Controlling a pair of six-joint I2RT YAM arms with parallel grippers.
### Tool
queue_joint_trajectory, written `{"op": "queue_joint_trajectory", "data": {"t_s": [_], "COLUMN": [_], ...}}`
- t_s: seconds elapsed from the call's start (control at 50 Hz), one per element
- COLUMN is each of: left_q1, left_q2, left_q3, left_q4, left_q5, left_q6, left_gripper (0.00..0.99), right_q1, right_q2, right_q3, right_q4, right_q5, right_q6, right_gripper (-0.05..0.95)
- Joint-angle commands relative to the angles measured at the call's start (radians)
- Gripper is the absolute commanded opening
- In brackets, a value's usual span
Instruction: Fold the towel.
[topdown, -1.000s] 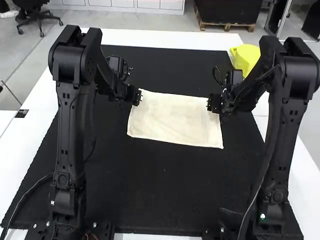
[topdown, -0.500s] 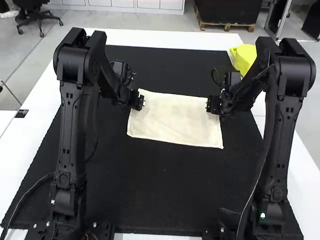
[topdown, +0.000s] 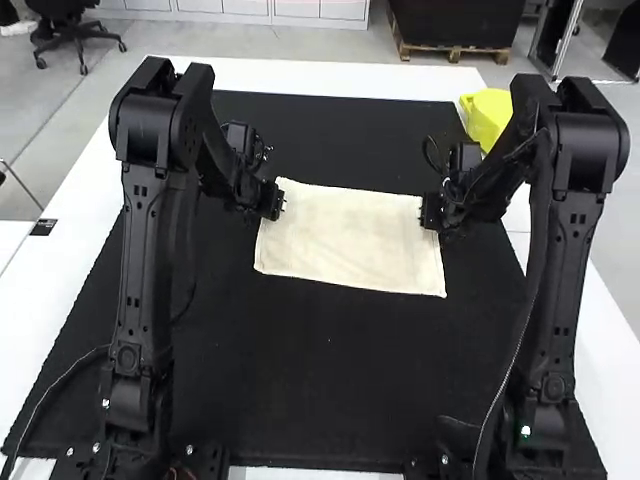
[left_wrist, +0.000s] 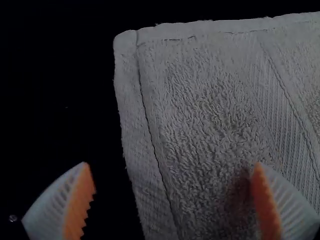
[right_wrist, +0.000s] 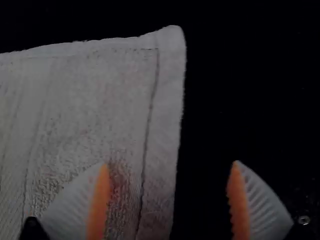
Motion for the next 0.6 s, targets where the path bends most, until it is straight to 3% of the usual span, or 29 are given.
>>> {"op": "queue_joint_trajectory", "data": {"t_s": [0.0,0.02,0.04,0.28,0.58], "left_q1": [-0.004,-0.004,-0.004,0.002,0.022], "left_q2": [0.074,0.08,0.086,0.08,0.008], "left_q3": [0.007,0.006,0.006,0.012,0.003], "left_q4": [0.006,0.011,0.013,0.019,0.023], "left_q5": [-0.044,-0.047,-0.051,-0.054,-0.047], "left_q6": [0.029,0.029,0.029,0.027,0.026], "left_gripper": [0.121,0.036,0.016,0.023,0.023], "right_q1": [0.006,0.003,0.0,-0.067,-0.072], "right_q2": [0.065,0.066,0.068,0.052,-0.052], "right_q3": [0.004,0.002,0.001,-0.016,-0.036], "right_q4": [-0.003,-0.003,-0.002,-0.003,-0.006], "right_q5": [-0.126,-0.127,-0.127,-0.13,-0.143], "right_q6": [-0.01,-0.008,-0.007,0.012,0.033], "right_gripper": [-0.03,-0.02,-0.03,-0.03,-0.03]}}
